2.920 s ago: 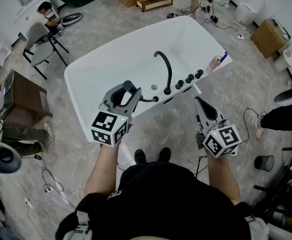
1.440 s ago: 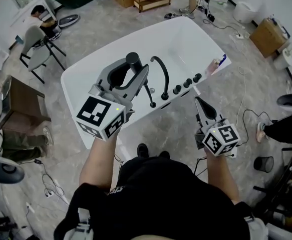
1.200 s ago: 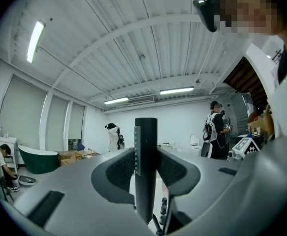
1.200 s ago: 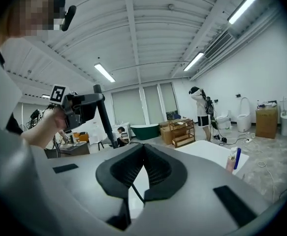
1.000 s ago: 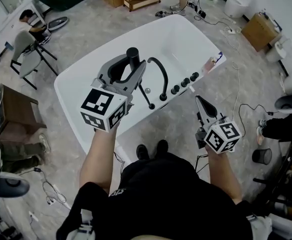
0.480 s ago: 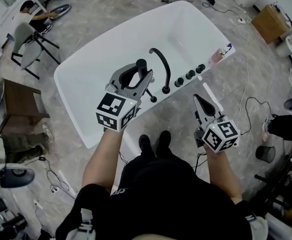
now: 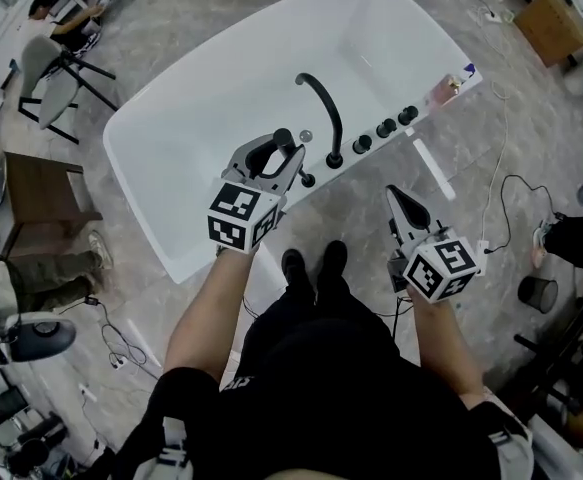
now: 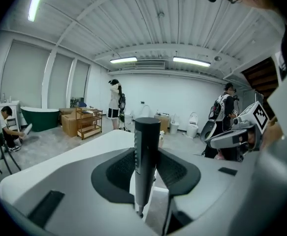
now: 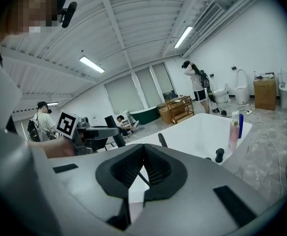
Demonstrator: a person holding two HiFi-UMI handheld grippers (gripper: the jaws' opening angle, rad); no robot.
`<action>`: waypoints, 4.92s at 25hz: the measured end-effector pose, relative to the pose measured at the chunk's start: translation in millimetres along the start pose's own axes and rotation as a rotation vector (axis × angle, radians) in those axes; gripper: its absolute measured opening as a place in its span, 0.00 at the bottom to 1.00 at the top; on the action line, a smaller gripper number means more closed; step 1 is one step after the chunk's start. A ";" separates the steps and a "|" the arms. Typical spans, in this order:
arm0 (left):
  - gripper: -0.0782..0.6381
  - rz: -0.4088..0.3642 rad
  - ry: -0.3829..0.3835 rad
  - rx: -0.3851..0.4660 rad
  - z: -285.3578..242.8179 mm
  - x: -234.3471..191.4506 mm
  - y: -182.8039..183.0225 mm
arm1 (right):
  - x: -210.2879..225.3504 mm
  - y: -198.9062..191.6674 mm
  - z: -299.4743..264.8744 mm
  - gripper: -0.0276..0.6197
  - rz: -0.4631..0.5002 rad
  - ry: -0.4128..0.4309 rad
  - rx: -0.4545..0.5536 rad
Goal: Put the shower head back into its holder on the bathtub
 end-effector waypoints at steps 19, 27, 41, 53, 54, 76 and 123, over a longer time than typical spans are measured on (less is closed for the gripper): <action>0.31 0.027 0.005 -0.332 -99.7 -22.5 -169.6 | 28.6 -108.3 -18.9 0.06 -0.178 -0.050 -0.110; 0.32 0.042 0.029 -0.404 -124.0 -36.8 -223.8 | 35.8 -139.5 -10.7 0.06 -0.220 -0.071 -0.148; 0.32 0.071 0.008 -0.370 -137.7 -42.2 -221.8 | 29.2 -151.9 -21.4 0.06 -0.255 -0.092 -0.167; 0.35 0.022 -0.033 -0.494 -126.2 -38.2 -253.6 | 11.9 -129.0 -14.6 0.07 -0.236 -0.112 -0.163; 0.35 0.032 -0.028 -0.497 -125.0 -40.0 -256.9 | 10.3 -127.9 -13.6 0.06 -0.232 -0.112 -0.166; 0.48 0.073 -0.001 -0.343 -115.4 -28.9 -201.8 | -12.5 -82.1 -13.2 0.07 -0.136 0.017 -0.171; 0.23 0.040 0.211 0.136 126.2 -33.6 38.1 | -61.1 114.9 -10.1 0.06 0.107 0.182 0.214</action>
Point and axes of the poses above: the fingertips, and each gripper's own axes: z backward along the fingers, x to its right, y out of its top, the point moved 1 cm from there along z, backward along the fingers, and after that the axes turned 11 degrees about z, right-handed, at the moved point
